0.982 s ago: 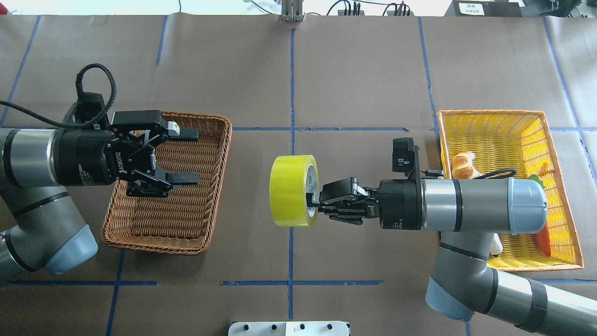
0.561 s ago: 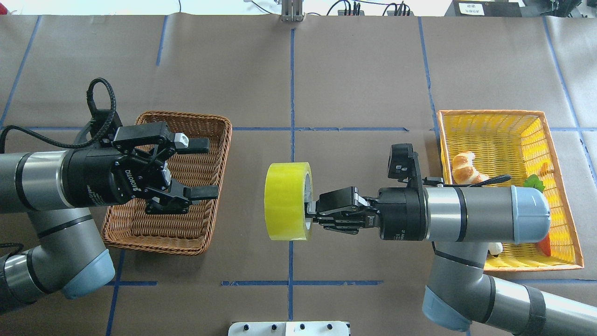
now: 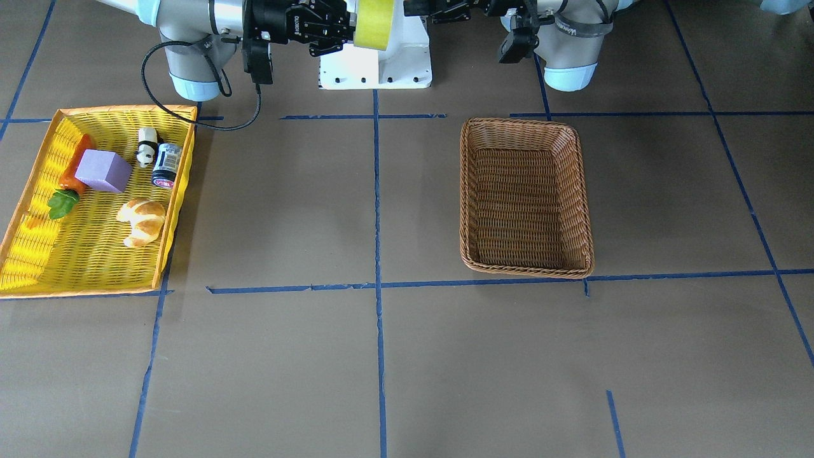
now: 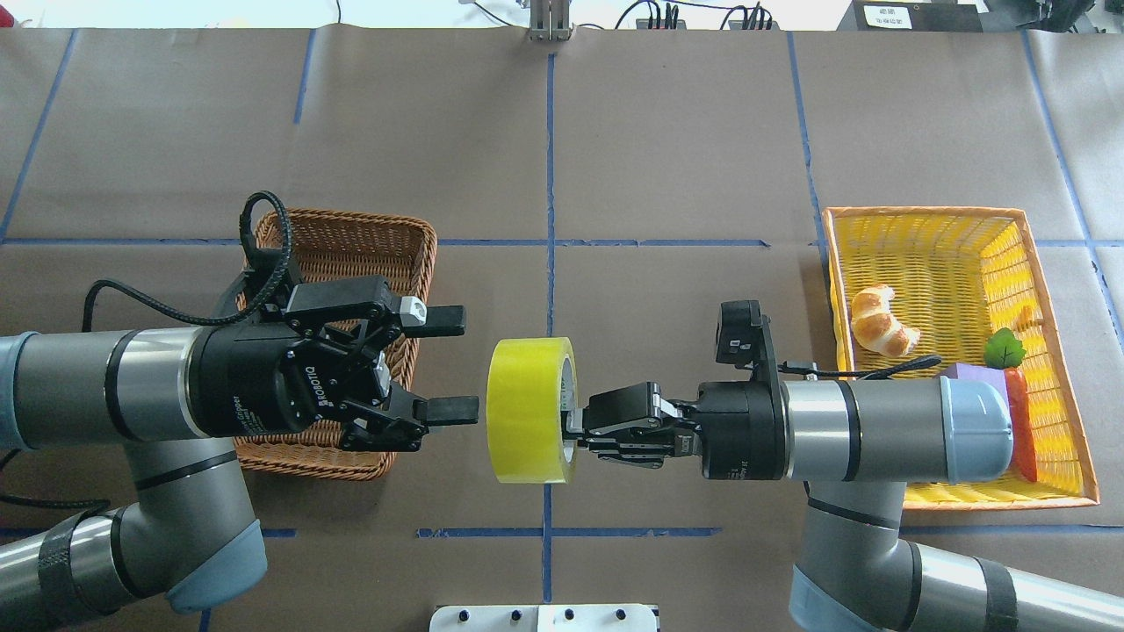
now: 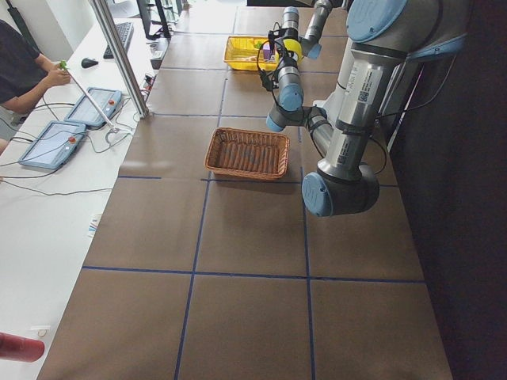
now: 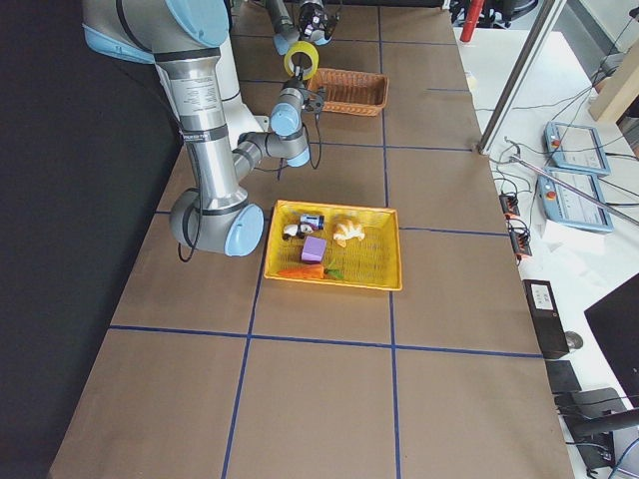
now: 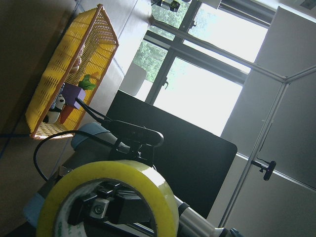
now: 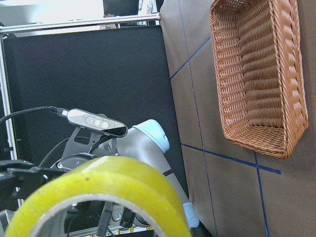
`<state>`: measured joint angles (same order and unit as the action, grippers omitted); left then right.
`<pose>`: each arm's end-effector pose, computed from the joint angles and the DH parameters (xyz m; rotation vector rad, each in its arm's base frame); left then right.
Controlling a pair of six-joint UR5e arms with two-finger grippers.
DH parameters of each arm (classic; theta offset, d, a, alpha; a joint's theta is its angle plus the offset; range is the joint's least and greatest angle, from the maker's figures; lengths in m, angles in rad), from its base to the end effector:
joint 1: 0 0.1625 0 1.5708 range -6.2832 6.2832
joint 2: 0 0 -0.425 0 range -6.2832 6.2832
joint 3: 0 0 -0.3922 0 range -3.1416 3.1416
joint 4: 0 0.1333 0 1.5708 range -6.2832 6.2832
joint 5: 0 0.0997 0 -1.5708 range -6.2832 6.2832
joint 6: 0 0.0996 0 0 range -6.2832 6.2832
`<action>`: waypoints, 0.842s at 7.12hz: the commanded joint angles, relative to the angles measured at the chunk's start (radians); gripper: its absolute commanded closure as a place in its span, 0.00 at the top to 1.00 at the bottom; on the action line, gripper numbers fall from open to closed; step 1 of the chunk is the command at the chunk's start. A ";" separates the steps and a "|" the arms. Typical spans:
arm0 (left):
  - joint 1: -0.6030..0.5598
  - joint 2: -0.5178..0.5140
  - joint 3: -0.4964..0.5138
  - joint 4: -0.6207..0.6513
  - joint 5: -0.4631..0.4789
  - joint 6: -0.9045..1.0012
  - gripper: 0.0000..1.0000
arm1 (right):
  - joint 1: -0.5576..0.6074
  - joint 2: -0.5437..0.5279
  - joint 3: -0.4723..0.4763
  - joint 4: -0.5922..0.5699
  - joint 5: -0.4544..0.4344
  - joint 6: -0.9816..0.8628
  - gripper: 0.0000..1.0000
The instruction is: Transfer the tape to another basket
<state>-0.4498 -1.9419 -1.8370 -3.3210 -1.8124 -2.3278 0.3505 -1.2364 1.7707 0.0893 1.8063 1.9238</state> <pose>0.3692 -0.2998 0.1865 -0.4760 2.3288 -0.2962 -0.4294 -0.2742 0.2267 -0.1345 -2.1740 0.1425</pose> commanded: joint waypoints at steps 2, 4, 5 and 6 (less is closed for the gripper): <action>0.013 -0.022 0.016 0.017 0.012 0.002 1.00 | -0.016 0.000 -0.002 -0.002 -0.001 0.000 0.01; 0.020 -0.029 0.024 0.021 0.013 0.004 1.00 | -0.027 0.002 -0.002 -0.002 -0.002 0.000 0.02; 0.023 -0.040 0.024 0.023 0.013 0.004 1.00 | -0.028 0.002 -0.002 -0.002 -0.002 0.000 0.02; 0.025 -0.045 0.024 0.032 0.022 0.004 0.98 | -0.028 0.002 -0.001 0.000 -0.002 0.000 0.02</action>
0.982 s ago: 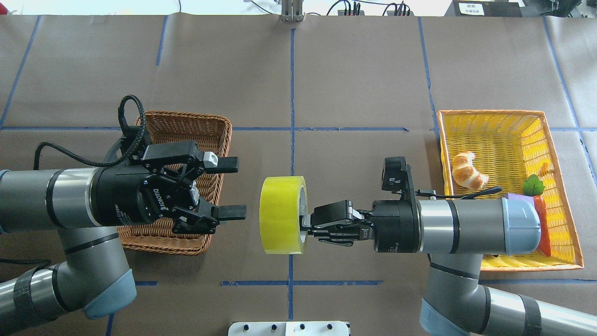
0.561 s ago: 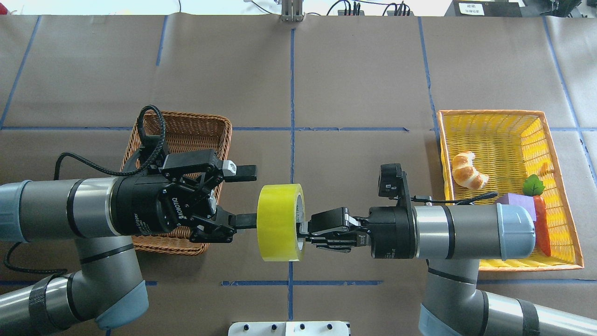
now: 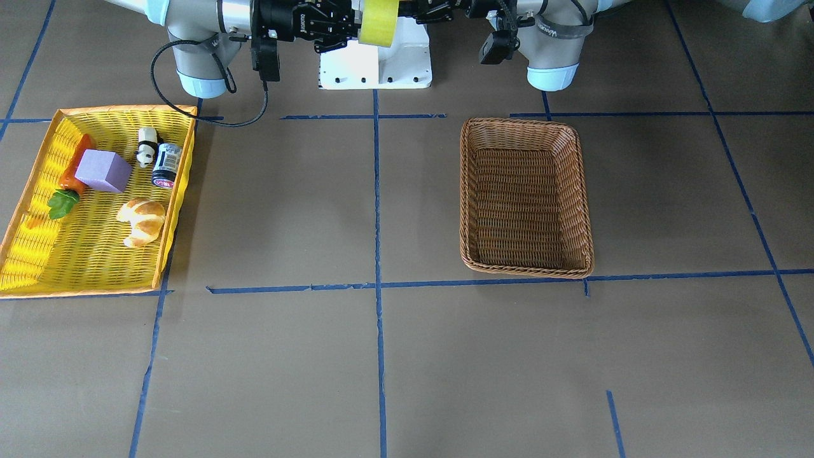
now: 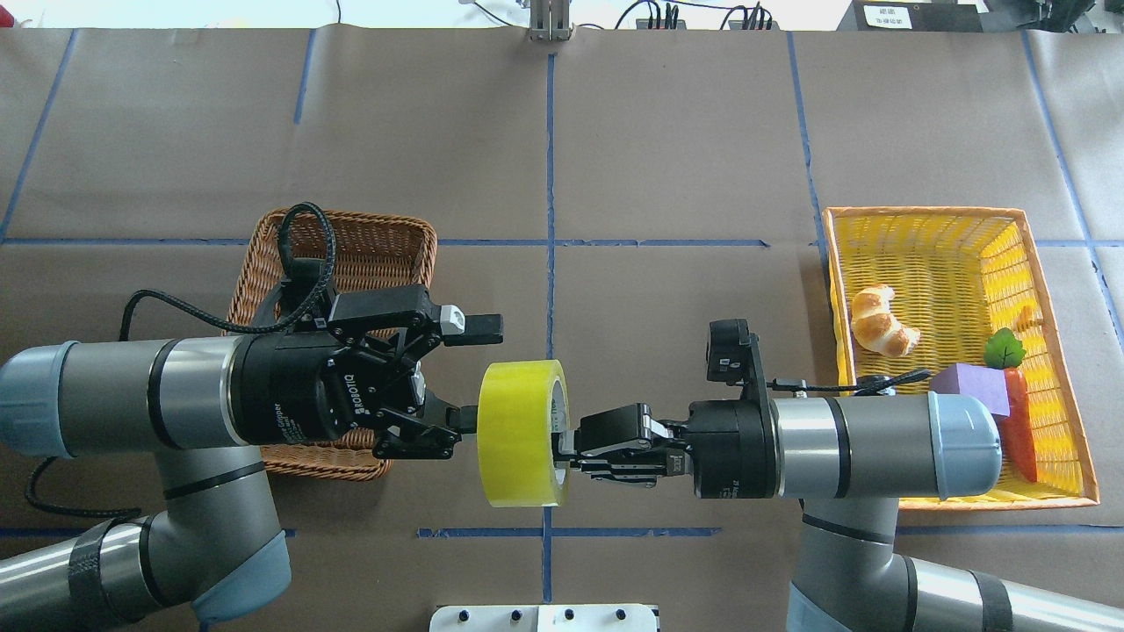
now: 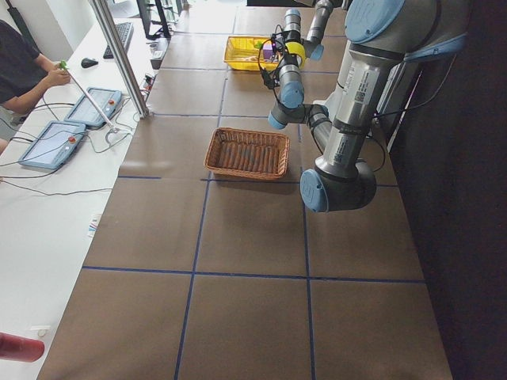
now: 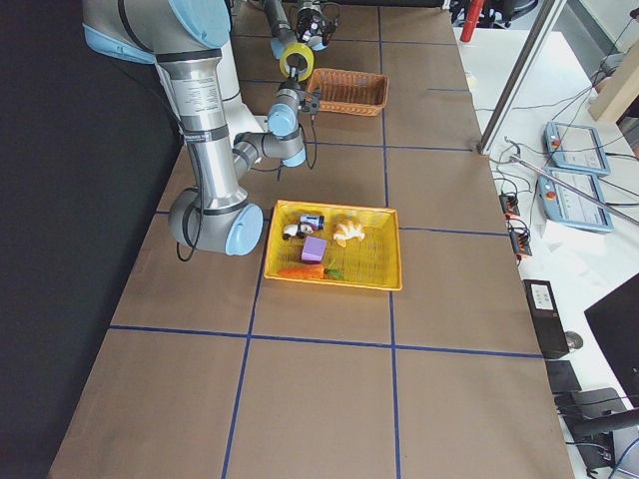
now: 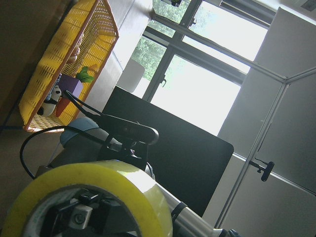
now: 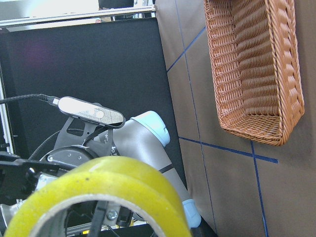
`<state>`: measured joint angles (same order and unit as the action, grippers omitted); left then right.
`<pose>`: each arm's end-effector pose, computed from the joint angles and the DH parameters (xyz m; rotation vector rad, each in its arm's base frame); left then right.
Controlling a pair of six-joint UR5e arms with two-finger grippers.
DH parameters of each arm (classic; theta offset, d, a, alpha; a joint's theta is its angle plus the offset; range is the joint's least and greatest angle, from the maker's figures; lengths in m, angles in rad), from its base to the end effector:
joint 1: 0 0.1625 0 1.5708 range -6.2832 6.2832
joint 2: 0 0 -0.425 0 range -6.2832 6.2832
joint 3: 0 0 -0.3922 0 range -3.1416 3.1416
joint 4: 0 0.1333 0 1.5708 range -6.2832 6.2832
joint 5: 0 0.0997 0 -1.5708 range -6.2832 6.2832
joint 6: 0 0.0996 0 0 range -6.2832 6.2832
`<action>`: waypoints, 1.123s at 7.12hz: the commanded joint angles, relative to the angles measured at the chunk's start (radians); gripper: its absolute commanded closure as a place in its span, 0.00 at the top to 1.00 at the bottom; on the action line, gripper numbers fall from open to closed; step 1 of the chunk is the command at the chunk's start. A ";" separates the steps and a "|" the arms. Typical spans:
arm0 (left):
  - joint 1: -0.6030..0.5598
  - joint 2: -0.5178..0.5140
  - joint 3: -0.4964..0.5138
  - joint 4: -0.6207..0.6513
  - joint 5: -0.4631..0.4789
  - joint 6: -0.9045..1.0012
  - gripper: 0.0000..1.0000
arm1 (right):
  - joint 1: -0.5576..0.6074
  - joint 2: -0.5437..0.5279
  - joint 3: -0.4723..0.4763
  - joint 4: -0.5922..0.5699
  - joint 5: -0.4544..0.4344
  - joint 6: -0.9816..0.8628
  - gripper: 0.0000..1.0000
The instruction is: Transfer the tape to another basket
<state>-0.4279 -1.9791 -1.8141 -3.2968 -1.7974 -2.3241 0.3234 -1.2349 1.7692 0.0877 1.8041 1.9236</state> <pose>0.3868 -0.2983 0.1757 -0.4908 2.3211 -0.3062 -0.4374 -0.2629 0.2265 -0.1626 -2.1703 0.1299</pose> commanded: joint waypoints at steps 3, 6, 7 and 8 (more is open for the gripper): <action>0.012 -0.012 0.002 0.016 0.026 0.005 0.88 | -0.010 0.000 0.003 0.003 -0.019 0.002 0.11; 0.015 -0.006 0.002 0.017 0.024 0.008 0.02 | -0.014 0.012 0.006 0.003 -0.040 0.002 1.00; 0.015 -0.009 0.001 0.017 0.023 0.006 0.00 | -0.014 0.012 0.004 0.003 -0.042 0.002 1.00; 0.015 -0.009 0.001 0.017 0.023 -0.001 0.00 | -0.014 0.012 0.004 0.003 -0.045 0.002 1.00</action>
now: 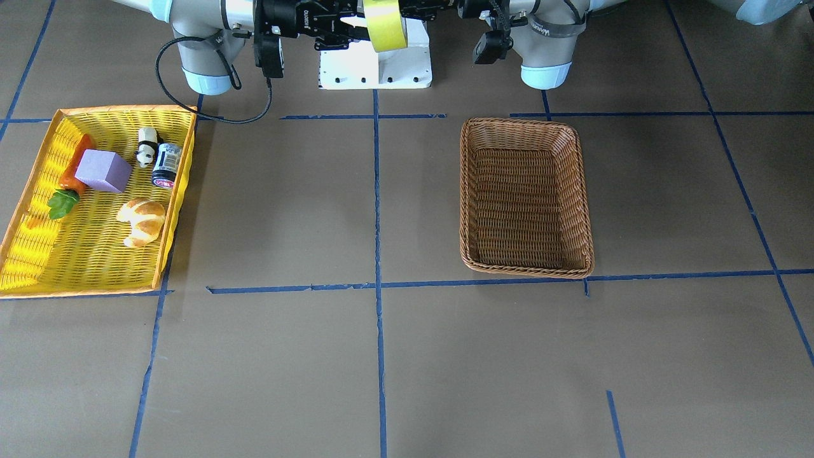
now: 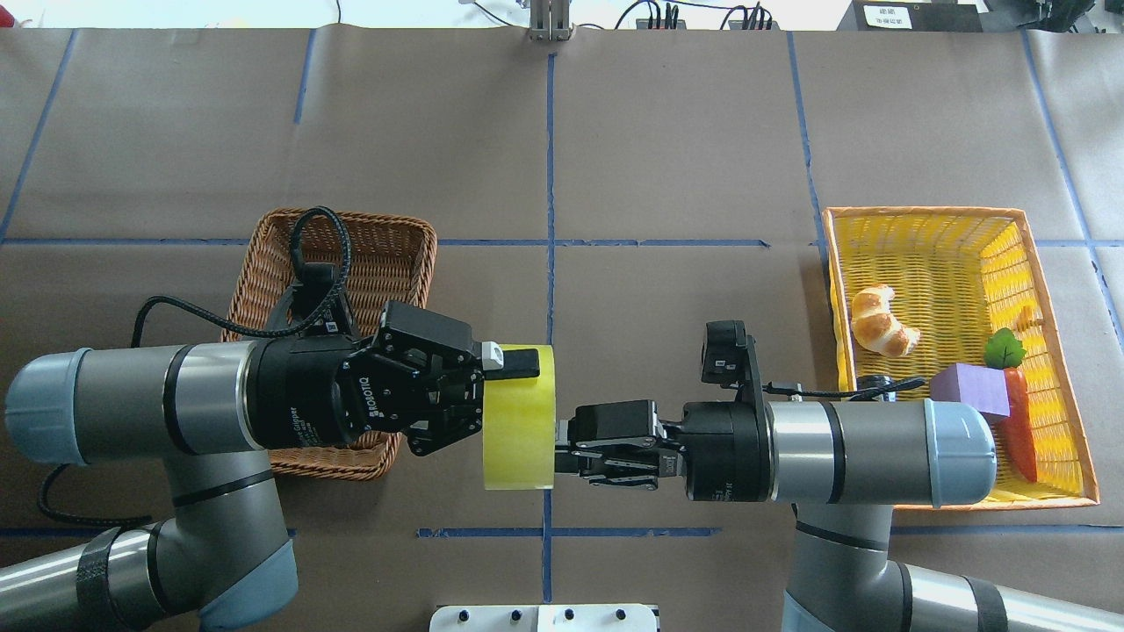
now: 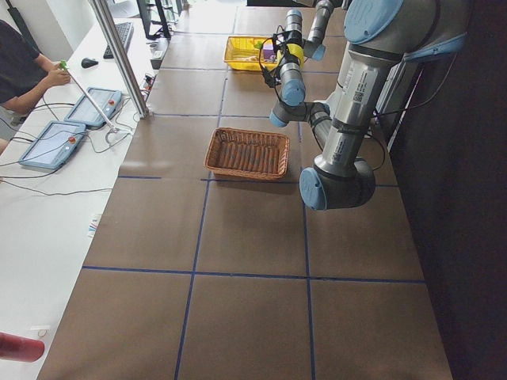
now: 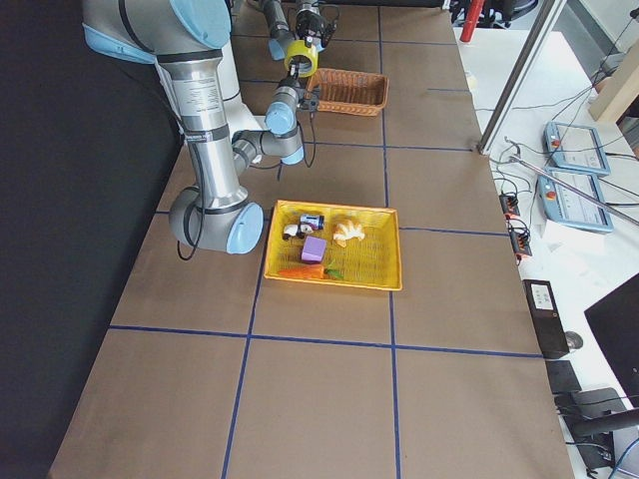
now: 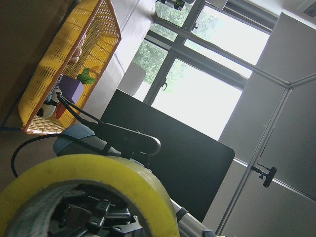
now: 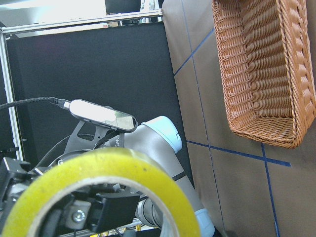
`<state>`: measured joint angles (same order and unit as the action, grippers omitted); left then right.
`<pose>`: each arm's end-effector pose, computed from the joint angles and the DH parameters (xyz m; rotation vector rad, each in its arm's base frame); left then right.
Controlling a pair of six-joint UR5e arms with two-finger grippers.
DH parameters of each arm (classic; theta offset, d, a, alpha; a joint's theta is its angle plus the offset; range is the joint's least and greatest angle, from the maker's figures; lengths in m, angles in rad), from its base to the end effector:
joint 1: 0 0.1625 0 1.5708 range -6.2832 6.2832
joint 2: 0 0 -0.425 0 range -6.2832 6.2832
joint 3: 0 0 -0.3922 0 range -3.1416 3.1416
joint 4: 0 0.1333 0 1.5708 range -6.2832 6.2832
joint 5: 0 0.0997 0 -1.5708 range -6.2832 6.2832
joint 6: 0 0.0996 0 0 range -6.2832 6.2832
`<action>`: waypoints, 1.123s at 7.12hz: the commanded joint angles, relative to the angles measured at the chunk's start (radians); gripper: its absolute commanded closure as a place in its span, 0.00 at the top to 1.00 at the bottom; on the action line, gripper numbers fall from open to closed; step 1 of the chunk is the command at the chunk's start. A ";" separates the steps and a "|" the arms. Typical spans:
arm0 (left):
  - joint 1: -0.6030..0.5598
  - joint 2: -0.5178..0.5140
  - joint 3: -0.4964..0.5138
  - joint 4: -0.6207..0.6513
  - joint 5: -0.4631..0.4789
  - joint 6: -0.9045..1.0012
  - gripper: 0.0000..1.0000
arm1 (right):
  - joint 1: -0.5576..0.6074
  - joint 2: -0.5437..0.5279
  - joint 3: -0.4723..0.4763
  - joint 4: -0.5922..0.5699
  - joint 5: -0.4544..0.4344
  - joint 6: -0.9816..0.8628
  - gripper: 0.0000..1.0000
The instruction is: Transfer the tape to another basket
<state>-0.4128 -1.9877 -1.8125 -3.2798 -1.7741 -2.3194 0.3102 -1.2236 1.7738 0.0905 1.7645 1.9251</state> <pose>0.3935 -0.2959 0.1716 -0.4929 2.3190 -0.3276 -0.4391 -0.2606 0.2187 -0.1557 -2.1966 0.1580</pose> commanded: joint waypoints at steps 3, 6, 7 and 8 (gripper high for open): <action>-0.001 0.003 -0.010 -0.001 -0.004 -0.008 0.00 | 0.000 0.001 -0.001 0.000 -0.010 0.000 1.00; -0.081 0.023 -0.073 0.081 -0.112 -0.005 0.00 | 0.001 -0.010 -0.001 0.000 -0.008 0.002 1.00; -0.116 0.030 -0.076 0.080 -0.137 -0.006 0.00 | 0.001 -0.011 -0.002 0.002 -0.008 0.002 1.00; -0.144 0.035 -0.074 0.080 -0.154 -0.006 0.00 | 0.003 -0.013 -0.002 0.000 -0.008 0.002 1.00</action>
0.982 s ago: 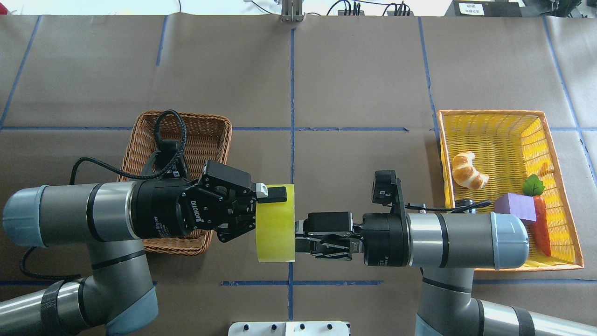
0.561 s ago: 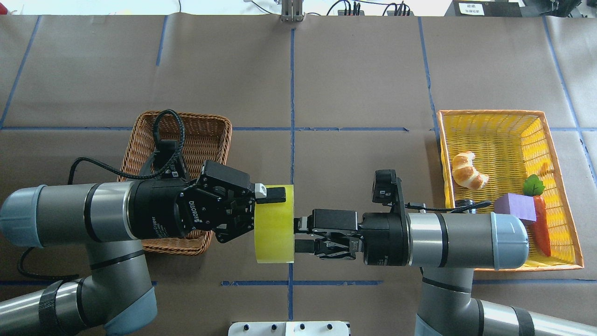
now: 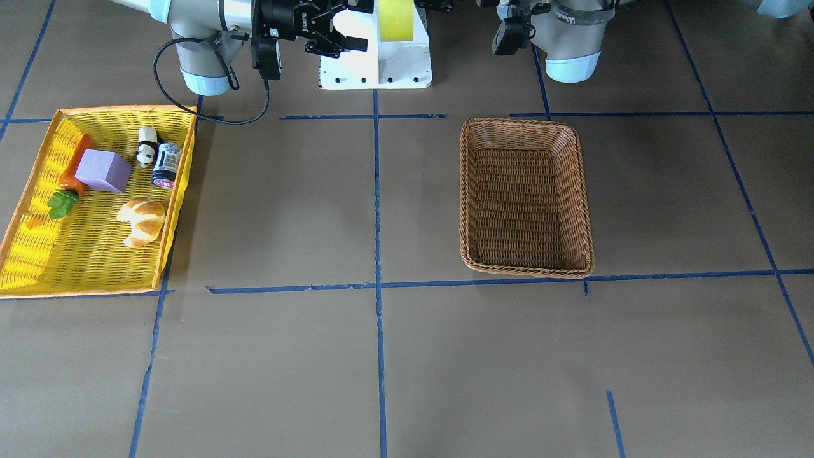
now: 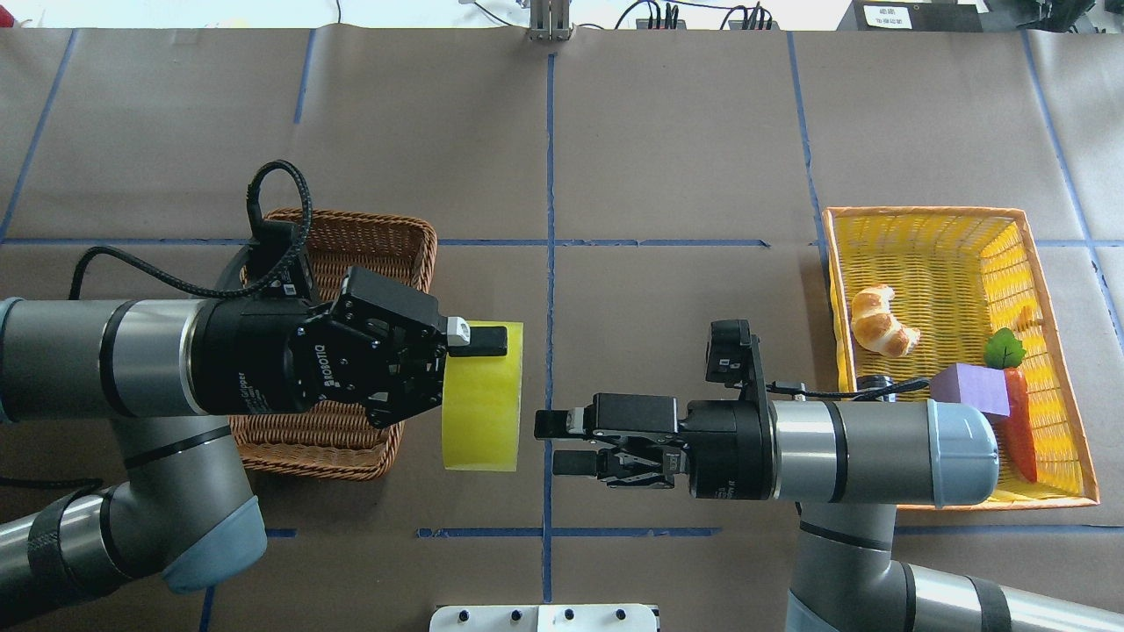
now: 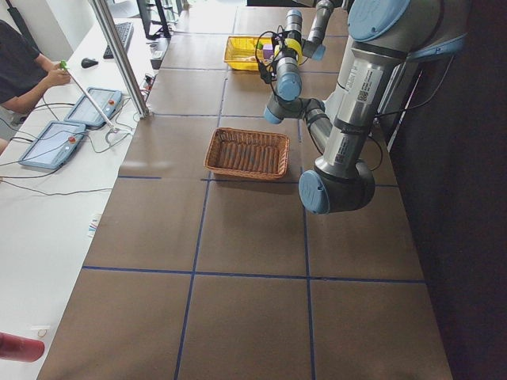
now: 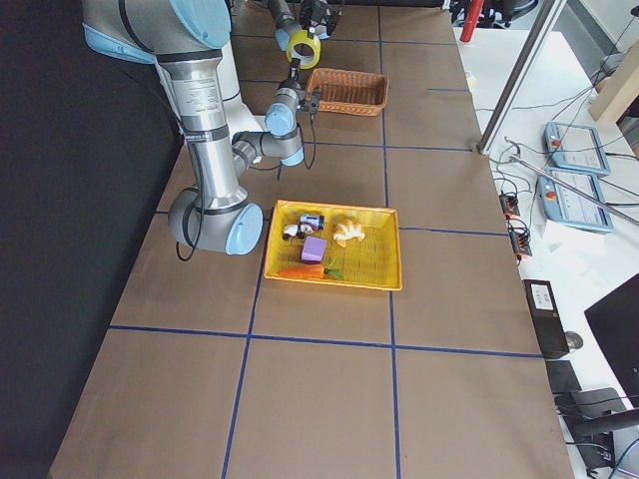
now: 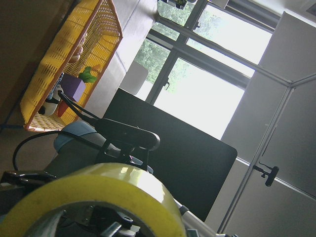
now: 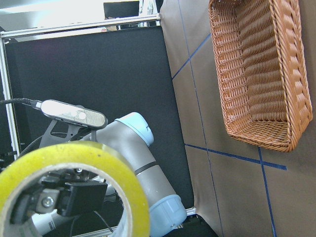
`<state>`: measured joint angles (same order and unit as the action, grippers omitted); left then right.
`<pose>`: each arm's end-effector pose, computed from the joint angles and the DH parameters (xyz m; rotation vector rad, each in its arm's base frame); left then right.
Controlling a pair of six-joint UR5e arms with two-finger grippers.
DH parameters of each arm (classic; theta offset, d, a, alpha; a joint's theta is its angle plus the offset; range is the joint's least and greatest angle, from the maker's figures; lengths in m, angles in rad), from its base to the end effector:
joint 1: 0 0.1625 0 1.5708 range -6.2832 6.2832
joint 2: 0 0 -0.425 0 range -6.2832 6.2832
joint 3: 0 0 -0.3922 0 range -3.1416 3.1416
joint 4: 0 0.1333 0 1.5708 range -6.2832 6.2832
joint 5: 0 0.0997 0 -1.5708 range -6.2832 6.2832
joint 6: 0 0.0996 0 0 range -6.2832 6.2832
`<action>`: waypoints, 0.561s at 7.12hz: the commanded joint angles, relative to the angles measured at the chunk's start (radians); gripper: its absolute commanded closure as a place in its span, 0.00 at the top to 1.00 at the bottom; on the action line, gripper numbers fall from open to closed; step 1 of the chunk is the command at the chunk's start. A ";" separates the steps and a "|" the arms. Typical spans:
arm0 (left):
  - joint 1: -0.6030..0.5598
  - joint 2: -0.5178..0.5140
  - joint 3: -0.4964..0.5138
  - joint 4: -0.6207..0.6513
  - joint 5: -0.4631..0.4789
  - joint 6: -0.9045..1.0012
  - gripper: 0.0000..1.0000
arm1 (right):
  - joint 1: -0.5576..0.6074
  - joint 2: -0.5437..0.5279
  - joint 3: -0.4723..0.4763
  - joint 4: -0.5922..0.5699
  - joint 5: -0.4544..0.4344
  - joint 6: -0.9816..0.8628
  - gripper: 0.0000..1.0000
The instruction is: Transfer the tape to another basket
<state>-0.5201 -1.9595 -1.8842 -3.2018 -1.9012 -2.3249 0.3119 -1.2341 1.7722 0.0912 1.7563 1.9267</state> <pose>0.3488 -0.3161 0.1653 -0.4300 2.2575 -0.2762 -0.4384 -0.2621 0.2244 -0.1519 -2.1877 0.1728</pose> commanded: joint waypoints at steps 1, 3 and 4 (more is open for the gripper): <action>-0.063 0.019 0.000 0.003 -0.038 -0.001 0.00 | 0.003 -0.004 0.000 0.001 -0.027 0.000 1.00; -0.145 0.019 0.002 0.162 -0.085 0.016 0.00 | 0.025 -0.005 0.001 -0.016 -0.089 -0.018 1.00; -0.187 0.010 0.000 0.284 -0.141 0.077 0.00 | 0.061 -0.007 0.001 -0.048 -0.089 -0.046 1.00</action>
<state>-0.6546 -1.9427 -1.8820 -3.0488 -1.9855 -2.2978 0.3385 -1.2396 1.7726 0.0728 1.6827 1.9064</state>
